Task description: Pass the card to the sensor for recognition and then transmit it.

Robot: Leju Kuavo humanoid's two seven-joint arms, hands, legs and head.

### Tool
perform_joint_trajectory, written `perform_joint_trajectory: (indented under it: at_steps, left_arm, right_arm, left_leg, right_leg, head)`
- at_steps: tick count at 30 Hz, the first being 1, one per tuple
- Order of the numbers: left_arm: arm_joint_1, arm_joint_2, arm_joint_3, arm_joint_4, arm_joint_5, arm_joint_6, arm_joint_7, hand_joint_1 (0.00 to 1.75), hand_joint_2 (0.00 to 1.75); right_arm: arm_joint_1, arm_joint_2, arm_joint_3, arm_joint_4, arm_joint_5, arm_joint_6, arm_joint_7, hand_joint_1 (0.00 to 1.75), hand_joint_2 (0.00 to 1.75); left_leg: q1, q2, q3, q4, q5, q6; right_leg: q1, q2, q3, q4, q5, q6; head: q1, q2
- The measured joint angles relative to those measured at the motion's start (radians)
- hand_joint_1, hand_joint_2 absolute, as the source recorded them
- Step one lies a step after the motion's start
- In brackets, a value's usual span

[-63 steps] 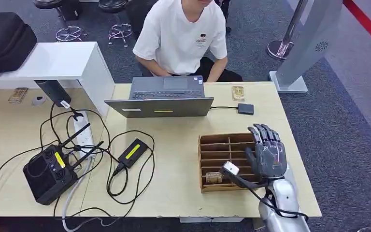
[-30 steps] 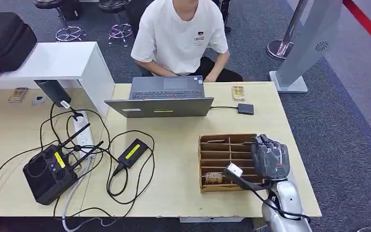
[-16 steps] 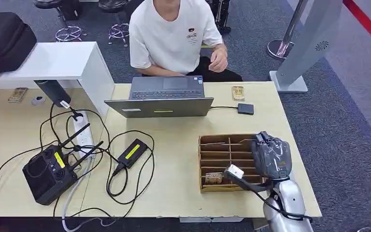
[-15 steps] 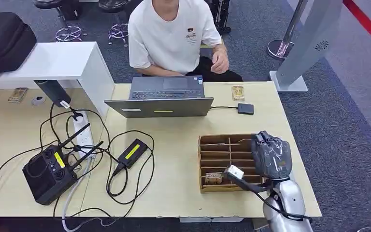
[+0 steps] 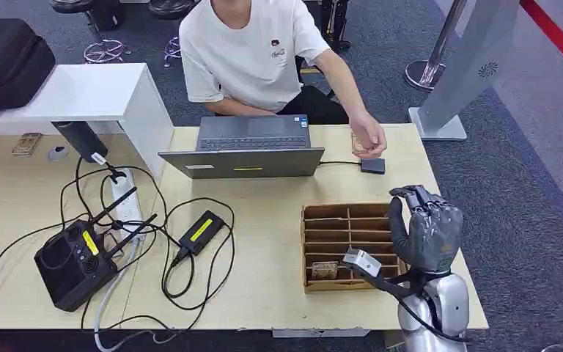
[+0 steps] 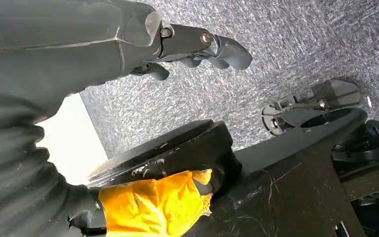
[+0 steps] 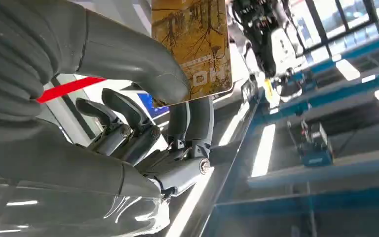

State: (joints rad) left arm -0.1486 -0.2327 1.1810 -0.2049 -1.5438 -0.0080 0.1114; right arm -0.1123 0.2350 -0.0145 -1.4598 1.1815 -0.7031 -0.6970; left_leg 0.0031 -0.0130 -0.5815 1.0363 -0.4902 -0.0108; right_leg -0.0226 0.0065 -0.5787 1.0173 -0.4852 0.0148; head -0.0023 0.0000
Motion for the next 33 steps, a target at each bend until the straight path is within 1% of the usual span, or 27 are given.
perform_joint_trajectory:
  at_steps: [4,7,11,14,16,17,22,25,26,27,28,33]
  left_arm:
    - [-0.001,0.0,-0.002,0.0,-0.009,-0.004,0.001,0.0,1.75]
    - [-0.002,-0.001,-0.005,0.0,-0.014,-0.007,0.003,0.0,1.75]
    - [-0.005,-0.002,-0.022,0.0,-0.015,-0.01,0.012,0.0,1.75]
    - [-0.005,-0.004,-0.039,0.0,-0.015,-0.016,0.015,0.0,1.75]
    - [-0.005,-0.004,-0.055,0.0,-0.015,-0.022,0.017,0.0,1.75]
    - [-0.005,-0.005,-0.059,0.0,-0.015,-0.025,0.018,0.0,1.75]
    - [-0.006,-0.005,-0.099,0.0,-0.015,-0.032,0.022,0.0,1.75]
    - [-0.006,-0.006,-0.122,0.0,-0.015,-0.039,0.028,0.0,1.75]
    - [-0.007,-0.007,-0.129,0.0,-0.015,-0.04,0.033,0.0,1.75]
    - [-0.007,-0.008,-0.134,0.0,-0.015,-0.04,0.035,0.0,1.75]
    - [-0.007,-0.008,-0.139,0.0,-0.015,-0.04,0.035,0.0,1.75]
    - [-0.007,-0.01,-0.153,0.0,-0.013,-0.047,0.032,0.0,1.75]
  right_arm:
    - [-0.009,0.026,0.019,-0.026,0.005,0.002,-0.001,1.75,1.75]
    - [-0.037,0.047,0.024,-0.023,0.042,0.002,-0.001,1.75,1.75]
    - [-0.098,0.078,0.022,0.014,0.111,0.002,0.0,1.75,1.75]
    - [-0.153,0.09,0.02,0.053,0.159,0.002,0.028,1.75,1.75]
    - [-0.19,0.098,0.021,0.081,0.213,0.002,0.082,1.75,1.75]
    - [-0.207,0.101,0.021,0.09,0.227,0.002,0.097,1.75,1.75]
    - [-0.293,0.103,0.059,0.168,0.321,0.002,0.264,1.75,1.75]
    - [-0.339,0.069,0.152,0.222,0.377,0.002,0.432,1.75,1.75]
    - [-0.349,0.055,0.188,0.238,0.381,0.002,0.472,1.75,1.75]
    - [-0.357,0.047,0.212,0.248,0.381,0.002,0.493,1.75,1.75]
    - [-0.364,0.037,0.244,0.263,0.381,0.002,0.513,0.0,1.75]
    - [-0.377,0.01,0.334,0.313,0.382,0.002,0.557,0.0,1.75]
  left_leg:
    - [0.0,0.0,0.0,0.0,0.0,0.0]
    - [0.0,0.0,0.0,0.0,0.0,0.0]
    - [0.0,0.0,0.0,0.0,0.001,-0.001]
    - [0.0,0.0,0.0,0.0,0.001,-0.001]
    - [0.0,0.0,0.0,0.0,0.001,-0.001]
    - [0.0,0.0,0.0,0.0,0.001,-0.001]
    - [0.0,0.0,0.0,0.0,0.001,-0.001]
    - [0.0,0.0,0.0,0.0,0.001,-0.001]
    - [0.0,0.0,0.0,0.0,0.001,-0.001]
    - [0.0,0.0,0.0,0.0,0.001,-0.001]
    - [0.0,0.0,0.0,0.0,0.001,-0.001]
    - [0.0,0.0,0.0,0.0,0.001,-0.001]
  right_leg:
    - [0.0,0.0,0.0,0.0,0.0,0.0]
    - [0.0,0.0,0.0,0.0,0.0,0.0]
    - [0.0,0.0,0.0,0.001,0.0,0.0]
    - [0.0,0.0,0.0,0.001,0.0,0.0]
    - [0.0,0.0,0.0,0.001,0.0,0.0]
    - [0.0,0.0,0.0,0.001,0.0,0.0]
    - [0.0,0.0,0.0,0.001,0.0,0.0]
    - [0.0,0.0,0.0,0.001,0.0,0.0]
    - [0.0,0.0,0.0,0.001,0.0,0.0]
    - [0.0,0.0,0.0,0.001,0.0,0.0]
    - [0.0,0.0,0.0,0.001,0.0,0.0]
    - [0.0,0.0,0.0,0.001,0.0,0.0]
  head:
    - [0.0,0.0]
    - [0.0,0.0]
    - [0.0,0.0]
    - [0.0,0.0]
    - [0.0,0.0]
    - [0.0,0.0]
    - [0.0,0.0]
    - [0.0,0.0]
    - [0.0,0.0]
    - [0.0,0.0]
    - [0.0,0.0]
    - [0.0,0.0]
